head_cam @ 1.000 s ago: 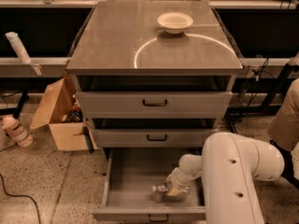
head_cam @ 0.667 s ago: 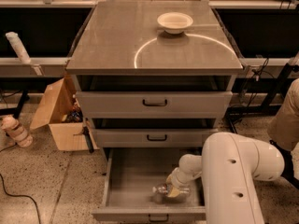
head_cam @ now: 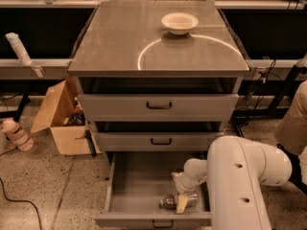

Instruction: Place water bottle into bottom drawer

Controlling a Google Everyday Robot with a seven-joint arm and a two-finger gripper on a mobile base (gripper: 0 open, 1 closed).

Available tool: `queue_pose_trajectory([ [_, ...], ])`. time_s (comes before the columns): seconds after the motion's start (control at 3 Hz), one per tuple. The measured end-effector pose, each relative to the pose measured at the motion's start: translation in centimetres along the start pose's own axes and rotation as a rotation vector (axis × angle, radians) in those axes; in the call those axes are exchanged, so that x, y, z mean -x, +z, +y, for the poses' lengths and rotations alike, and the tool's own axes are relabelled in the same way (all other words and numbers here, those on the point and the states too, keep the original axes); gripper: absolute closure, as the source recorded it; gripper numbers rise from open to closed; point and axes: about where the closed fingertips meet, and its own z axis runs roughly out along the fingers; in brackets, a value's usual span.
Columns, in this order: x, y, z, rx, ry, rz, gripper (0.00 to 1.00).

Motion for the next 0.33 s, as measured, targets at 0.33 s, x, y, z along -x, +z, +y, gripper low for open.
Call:
queue_pose_trajectory([
  [0.33, 0.0, 0.0, 0.0, 0.0, 0.0, 0.0, 0.0],
])
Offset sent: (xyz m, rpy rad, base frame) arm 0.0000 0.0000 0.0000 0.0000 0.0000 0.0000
